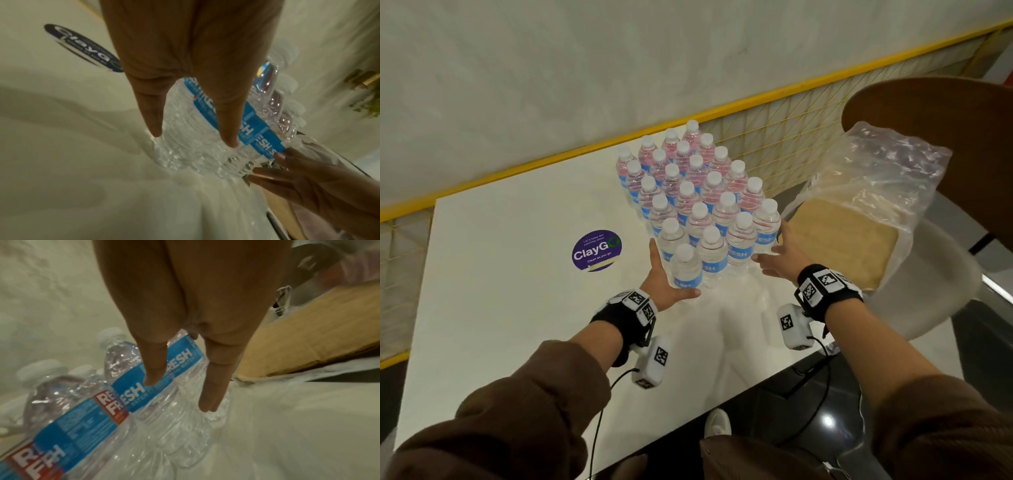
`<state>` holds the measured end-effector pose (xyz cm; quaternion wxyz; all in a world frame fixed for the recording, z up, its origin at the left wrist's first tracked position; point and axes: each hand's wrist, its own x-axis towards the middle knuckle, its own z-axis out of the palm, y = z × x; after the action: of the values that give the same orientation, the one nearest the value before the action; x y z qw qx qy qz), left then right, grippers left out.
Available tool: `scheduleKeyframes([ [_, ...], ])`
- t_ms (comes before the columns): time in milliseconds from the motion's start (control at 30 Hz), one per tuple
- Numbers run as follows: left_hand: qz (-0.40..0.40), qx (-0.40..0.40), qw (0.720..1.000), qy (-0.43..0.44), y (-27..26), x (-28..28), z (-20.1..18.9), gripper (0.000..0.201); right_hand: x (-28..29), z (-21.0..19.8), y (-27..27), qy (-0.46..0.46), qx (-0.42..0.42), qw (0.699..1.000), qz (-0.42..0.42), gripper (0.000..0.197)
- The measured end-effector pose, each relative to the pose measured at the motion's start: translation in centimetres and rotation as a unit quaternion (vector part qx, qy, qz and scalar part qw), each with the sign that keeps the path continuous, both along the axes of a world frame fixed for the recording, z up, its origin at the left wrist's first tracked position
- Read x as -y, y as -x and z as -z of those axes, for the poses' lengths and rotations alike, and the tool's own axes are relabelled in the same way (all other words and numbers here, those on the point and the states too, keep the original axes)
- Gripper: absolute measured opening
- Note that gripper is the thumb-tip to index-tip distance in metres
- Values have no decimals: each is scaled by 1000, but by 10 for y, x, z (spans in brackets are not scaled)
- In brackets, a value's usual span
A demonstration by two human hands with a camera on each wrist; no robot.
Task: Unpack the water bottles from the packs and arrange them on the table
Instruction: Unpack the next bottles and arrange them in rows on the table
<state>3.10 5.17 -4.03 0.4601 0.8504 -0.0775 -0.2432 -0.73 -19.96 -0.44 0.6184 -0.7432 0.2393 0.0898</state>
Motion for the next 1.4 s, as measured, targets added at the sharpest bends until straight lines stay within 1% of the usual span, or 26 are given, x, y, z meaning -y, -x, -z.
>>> scheduleKeyframes([
  [33, -3, 7, 1000, 12, 0, 2, 1, 136, 1, 1, -1, -10, -4, 1000, 3, 93],
  [133, -7, 31, 999, 38, -1, 2, 2, 141, 6, 7, -4, -19, -12, 1000, 6, 91],
  [300, -15, 39, 999, 29, -2, 3, 3, 136, 9, 14, -5, -14, -15, 1000, 9, 91],
  [400, -12, 39, 998, 39, -2, 2, 3, 143, 8, 12, -5, 2, -28, 1000, -2, 93],
  [433, -15, 39, 998, 39, -1, 4, 1, 145, 8, 10, -4, 31, -29, 999, -10, 95],
  [467, -26, 47, 998, 34, -1, 5, -1, 145, 8, 6, -4, 81, -30, 996, -14, 96],
  [533, -58, 92, 994, -3, 0, 7, -14, 143, 9, -5, -5, 193, -20, 981, 21, 94],
  [567, -64, 131, 989, -14, 1, 8, -22, 142, 7, -13, -5, 230, 3, 972, 52, 87],
  [600, -63, 175, 983, -11, 2, 7, -32, 139, 3, -22, -4, 254, 46, 964, 69, 78],
  [633, -54, 214, 975, -2, 3, 7, -40, 134, -3, -32, -3, 271, 93, 956, 60, 67],
  [667, -35, 248, 968, 4, 3, 6, -47, 125, -10, -41, -2, 285, 121, 951, 24, 58],
  [700, -5, 275, 961, -2, 3, 6, -53, 115, -18, -50, -1, 296, 129, 946, -33, 53],
  [733, 32, 291, 956, -16, 2, 5, -57, 105, -27, -55, -1, 306, 121, 939, -99, 52],
  [800, 97, 302, 946, -60, 1, 5, -61, 92, -41, -60, -4, 324, 90, 919, -206, 60],
  [867, 141, 304, 936, -112, -1, 3, -58, 80, -52, -55, -11, 337, 68, 905, -249, 70],
  [967, 169, 299, 927, -150, -2, 2, -53, 61, -61, -48, -19, 362, 55, 889, -275, 71],
  [1067, 164, 302, 927, -151, -6, 1, -51, 52, -65, -44, -23, 377, 58, 885, -269, 66],
  [1167, 155, 307, 926, -156, -5, 3, -51, 49, -66, -42, -23, 383, 55, 884, -264, 65],
  [1400, 149, 305, 927, -160, -5, 6, -52, 50, -65, -39, -24, 391, 55, 881, -261, 65],
])
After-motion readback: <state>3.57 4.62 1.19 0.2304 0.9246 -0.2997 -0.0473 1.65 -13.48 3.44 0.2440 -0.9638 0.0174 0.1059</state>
